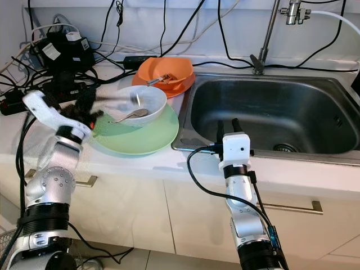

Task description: Kitchen organization

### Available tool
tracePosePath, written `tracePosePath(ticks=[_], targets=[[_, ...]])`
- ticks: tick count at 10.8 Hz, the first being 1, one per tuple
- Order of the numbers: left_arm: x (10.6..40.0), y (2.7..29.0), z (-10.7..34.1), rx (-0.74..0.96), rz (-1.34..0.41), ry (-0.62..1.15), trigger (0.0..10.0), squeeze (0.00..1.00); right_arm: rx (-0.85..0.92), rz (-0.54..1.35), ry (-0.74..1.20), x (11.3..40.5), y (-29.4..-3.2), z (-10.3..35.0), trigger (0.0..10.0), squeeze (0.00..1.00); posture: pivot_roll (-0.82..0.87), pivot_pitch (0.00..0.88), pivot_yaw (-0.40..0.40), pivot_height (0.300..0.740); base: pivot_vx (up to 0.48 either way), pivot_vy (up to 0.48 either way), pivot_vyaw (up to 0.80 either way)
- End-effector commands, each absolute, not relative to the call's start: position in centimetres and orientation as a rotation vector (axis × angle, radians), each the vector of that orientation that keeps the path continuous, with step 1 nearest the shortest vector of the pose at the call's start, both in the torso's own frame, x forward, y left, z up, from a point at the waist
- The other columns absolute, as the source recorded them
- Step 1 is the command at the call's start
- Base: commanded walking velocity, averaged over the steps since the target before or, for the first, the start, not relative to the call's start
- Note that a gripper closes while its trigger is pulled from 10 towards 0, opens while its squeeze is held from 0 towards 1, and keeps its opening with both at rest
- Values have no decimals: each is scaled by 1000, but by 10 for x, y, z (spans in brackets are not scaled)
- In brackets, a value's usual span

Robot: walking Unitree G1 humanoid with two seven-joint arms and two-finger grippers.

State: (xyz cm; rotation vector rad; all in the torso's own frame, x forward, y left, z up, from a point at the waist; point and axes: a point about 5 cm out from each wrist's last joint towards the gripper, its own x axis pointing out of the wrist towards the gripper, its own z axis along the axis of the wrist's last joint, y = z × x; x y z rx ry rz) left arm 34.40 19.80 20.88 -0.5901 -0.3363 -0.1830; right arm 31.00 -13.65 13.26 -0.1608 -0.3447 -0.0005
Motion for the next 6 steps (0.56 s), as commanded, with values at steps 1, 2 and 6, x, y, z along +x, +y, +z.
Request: tracePosePath(ticks=[1,2,6], targets=[[343,198,223,-597,-201,-386,0,0,-166,7,-367,314,-134,139,10000,0,72,0,81,740,0,0,0],[340,192,239,-601,-241,-439,10000,0,-167,5,-367,314,-134,139,10000,0,73,0,79,740,0,0,0],[331,166,270,-558,-372,-501,10000,0,-172,3,-369,314,-135,140,10000,0,74,0,76,740,0,0,0]])
